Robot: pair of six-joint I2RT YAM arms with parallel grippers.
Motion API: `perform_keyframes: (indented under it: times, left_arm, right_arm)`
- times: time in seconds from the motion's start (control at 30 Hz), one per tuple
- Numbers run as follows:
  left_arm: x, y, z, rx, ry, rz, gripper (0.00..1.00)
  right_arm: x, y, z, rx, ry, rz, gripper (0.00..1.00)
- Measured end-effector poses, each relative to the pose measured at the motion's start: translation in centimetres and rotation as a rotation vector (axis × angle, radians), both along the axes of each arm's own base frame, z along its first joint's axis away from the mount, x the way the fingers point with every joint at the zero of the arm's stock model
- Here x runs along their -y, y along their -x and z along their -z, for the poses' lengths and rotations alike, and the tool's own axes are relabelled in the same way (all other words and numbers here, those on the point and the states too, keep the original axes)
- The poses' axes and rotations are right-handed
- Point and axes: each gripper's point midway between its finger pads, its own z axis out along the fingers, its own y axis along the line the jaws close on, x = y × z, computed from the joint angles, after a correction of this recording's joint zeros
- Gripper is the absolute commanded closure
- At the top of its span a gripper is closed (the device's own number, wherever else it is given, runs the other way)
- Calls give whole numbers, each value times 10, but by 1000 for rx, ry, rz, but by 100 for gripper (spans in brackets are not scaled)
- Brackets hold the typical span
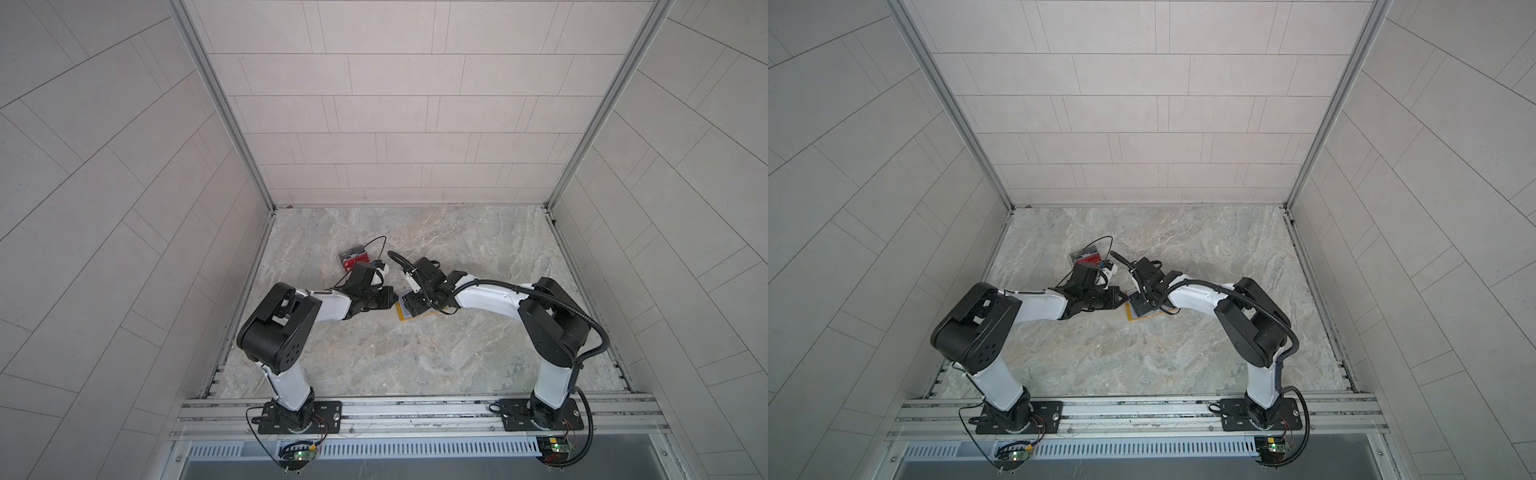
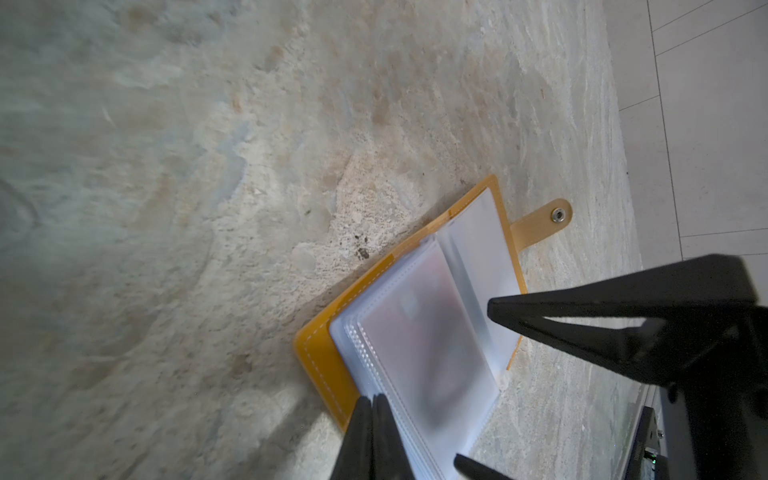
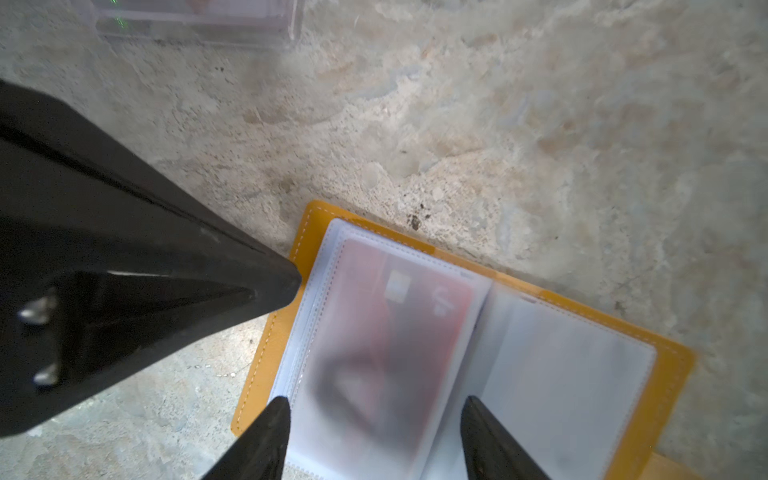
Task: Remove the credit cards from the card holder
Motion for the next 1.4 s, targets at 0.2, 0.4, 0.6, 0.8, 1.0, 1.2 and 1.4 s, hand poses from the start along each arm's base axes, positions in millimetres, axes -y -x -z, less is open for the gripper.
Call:
perform_keyframes:
  times: [0.2, 0.4, 0.6, 0.8, 1.0, 1.2, 1.4]
  left_arm:
    - [1, 0, 4, -6, 0, 4, 96]
    - [2, -1, 4, -4, 7, 1, 96]
    - [2, 0, 5, -13, 10, -3, 96]
    - [2, 0, 6, -13, 9, -3, 96]
    - [2, 1, 7, -15, 2, 1, 96]
    - [1, 1, 8, -8, -5, 13, 96]
    - [1, 2, 8, 0, -12, 24, 97]
  right_arm:
    - [-2, -2, 5, 0, -5, 4, 31]
    - [-6, -4, 8, 3, -14, 3, 32]
    - [-6, -7, 12, 5, -6, 6, 35]
    - [-6, -10, 11, 16, -1, 16, 42]
    - [-5, -12, 10, 22, 0, 26, 47]
    - [-1, -16, 10, 20, -6, 49, 50]
    - [4, -20, 9, 30, 6, 67, 51]
